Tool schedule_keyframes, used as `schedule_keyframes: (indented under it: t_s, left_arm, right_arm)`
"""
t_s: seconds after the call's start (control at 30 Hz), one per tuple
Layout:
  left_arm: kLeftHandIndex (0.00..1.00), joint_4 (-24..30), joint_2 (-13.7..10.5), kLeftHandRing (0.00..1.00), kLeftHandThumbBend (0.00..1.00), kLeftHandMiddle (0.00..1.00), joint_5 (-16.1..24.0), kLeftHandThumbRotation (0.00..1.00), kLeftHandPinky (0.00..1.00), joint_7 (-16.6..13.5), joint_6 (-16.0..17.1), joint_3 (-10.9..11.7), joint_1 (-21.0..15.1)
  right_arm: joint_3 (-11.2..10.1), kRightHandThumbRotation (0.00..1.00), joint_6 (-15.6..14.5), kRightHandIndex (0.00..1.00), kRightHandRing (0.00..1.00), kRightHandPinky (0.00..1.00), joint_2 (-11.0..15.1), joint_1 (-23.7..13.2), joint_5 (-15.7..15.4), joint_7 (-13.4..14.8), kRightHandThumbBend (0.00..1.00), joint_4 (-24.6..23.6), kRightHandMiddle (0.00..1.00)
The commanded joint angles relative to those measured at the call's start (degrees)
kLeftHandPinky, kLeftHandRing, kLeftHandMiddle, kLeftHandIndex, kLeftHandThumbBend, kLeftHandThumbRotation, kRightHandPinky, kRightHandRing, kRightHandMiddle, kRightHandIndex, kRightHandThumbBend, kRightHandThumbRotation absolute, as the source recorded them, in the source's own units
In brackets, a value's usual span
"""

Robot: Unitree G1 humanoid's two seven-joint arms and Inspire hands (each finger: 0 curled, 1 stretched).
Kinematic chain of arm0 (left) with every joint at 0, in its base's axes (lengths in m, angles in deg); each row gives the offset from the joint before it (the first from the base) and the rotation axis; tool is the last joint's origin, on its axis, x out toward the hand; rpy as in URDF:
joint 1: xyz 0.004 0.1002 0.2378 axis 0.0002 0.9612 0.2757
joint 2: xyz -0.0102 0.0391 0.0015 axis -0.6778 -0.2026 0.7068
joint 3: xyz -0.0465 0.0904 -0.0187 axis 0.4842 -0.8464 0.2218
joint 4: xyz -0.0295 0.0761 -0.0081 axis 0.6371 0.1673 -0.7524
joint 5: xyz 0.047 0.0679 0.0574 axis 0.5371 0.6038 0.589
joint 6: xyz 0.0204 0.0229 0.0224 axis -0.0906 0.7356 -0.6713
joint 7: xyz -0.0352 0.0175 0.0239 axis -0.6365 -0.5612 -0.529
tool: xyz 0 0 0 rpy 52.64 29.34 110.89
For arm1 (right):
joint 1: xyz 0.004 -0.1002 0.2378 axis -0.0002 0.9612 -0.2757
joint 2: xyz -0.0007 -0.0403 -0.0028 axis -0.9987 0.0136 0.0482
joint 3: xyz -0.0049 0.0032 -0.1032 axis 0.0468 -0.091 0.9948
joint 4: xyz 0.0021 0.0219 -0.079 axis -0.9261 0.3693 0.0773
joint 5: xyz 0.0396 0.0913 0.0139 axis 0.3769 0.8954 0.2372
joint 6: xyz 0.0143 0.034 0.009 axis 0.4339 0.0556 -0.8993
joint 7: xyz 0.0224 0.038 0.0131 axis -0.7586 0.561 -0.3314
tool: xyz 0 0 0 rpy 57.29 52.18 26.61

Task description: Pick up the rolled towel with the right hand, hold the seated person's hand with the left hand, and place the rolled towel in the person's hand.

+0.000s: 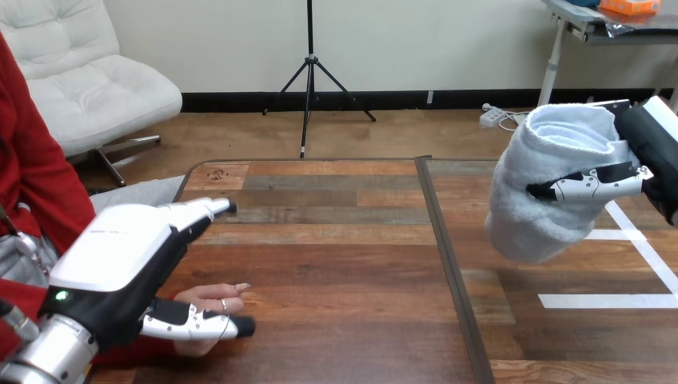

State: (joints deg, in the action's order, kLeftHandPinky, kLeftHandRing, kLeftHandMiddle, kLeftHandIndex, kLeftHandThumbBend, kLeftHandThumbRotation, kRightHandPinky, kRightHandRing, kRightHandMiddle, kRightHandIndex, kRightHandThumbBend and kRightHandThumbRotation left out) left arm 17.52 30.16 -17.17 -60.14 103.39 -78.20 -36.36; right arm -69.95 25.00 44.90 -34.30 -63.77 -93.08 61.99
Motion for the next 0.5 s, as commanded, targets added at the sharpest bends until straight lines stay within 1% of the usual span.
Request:
schedule_keyframes:
  t_s: [0.0,0.13,0.23,0.33,0.43,0.47]
  left_arm:
    - [0.85,-1.64,-2.26,0.84,1.00,0.87,-1.91,0.53,0.77,1.89,-0.81,-1.18,-3.68]
    - [0.84,-2.87,-2.65,0.84,1.00,0.87,-2.09,0.53,0.77,2.87,-1.62,-1.68,-4.34]
    - [0.84,-3.84,-2.98,0.84,1.00,0.87,-2.95,0.53,0.78,3.73,-1.93,-2.04,-4.81]
    - [0.84,-4.85,-3.42,0.85,1.00,0.87,-2.73,0.55,0.78,3.96,-1.99,-2.52,-5.34]
    - [0.85,-4.86,-3.32,0.86,1.00,0.88,-2.87,0.56,0.79,4.79,-3.18,-2.68,-5.49]
    - [0.85,-5.33,-3.53,0.86,1.00,0.88,-2.63,0.56,0.79,4.58,-2.94,-2.81,-5.65]
  right_arm:
    - [-1.68,0.00,2.63,0.43,0.37,0.33,-1.14,-2.99,0.17,0.64,0.85,-1.43,0.41]
    - [-1.50,0.00,3.11,0.43,0.38,0.34,-1.13,-2.89,-0.46,0.99,0.85,-1.10,0.42]
    - [-1.30,0.00,3.91,0.43,0.38,0.35,-1.05,-2.83,-1.49,1.95,0.85,-0.83,0.42]
    - [-1.46,0.00,3.17,0.43,0.39,0.35,-1.10,-2.60,-1.53,1.52,0.84,-1.23,0.43]
    - [-1.59,0.00,3.10,0.43,0.39,0.35,-1.29,-2.74,-1.60,1.48,0.84,-1.00,0.43]
    - [-1.63,0.00,3.01,0.43,0.38,0.35,-1.32,-2.66,-1.62,1.54,0.84,-1.05,0.43]
